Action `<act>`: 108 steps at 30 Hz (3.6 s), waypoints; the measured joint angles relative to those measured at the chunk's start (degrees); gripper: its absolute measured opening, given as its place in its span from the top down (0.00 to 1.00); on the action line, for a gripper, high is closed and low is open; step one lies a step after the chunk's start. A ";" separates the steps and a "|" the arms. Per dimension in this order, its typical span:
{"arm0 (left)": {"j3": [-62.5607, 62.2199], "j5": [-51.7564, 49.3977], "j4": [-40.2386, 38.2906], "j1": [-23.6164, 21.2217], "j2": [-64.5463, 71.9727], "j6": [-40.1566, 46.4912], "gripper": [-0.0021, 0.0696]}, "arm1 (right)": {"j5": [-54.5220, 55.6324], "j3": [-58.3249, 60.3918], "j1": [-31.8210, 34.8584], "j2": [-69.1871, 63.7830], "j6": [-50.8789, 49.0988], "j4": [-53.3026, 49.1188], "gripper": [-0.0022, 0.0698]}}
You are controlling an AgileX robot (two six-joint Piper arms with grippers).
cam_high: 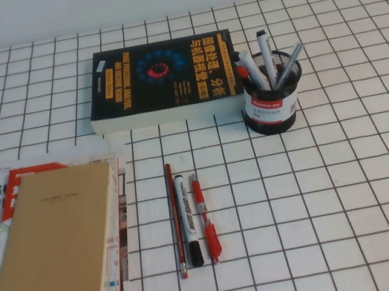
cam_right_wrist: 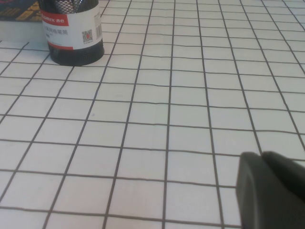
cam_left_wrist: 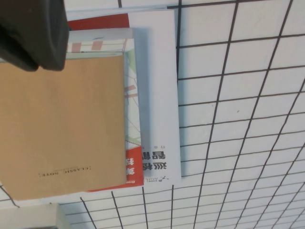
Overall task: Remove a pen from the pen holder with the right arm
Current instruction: 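Take a marker out of the pen holder and lay it on the table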
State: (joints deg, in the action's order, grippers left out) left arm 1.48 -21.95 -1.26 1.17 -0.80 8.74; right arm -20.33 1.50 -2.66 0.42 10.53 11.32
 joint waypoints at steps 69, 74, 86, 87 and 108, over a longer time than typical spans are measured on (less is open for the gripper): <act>0.00 0.00 0.00 0.00 0.00 0.00 0.98 | 0.43 -45.68 -16.08 -67.45 14.76 26.18 0.99; 0.00 0.00 0.00 0.00 0.00 0.00 0.98 | 13.91 -47.02 -24.98 -73.45 14.76 22.65 0.90; 0.00 0.00 0.00 0.00 0.00 0.00 0.98 | 50.40 -47.02 -33.18 -90.47 13.03 5.38 0.52; 0.00 0.00 0.00 0.00 0.00 0.00 0.98 | 53.22 -47.02 -33.18 -92.26 11.86 4.45 0.52; 0.00 0.00 0.00 0.00 0.00 0.00 0.98 | 65.28 -57.11 -33.18 -110.39 12.85 3.00 0.51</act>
State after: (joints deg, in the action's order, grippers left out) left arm 1.48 -21.95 -1.26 1.17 -0.80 8.74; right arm 44.95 -55.61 -35.84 -109.97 23.38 14.32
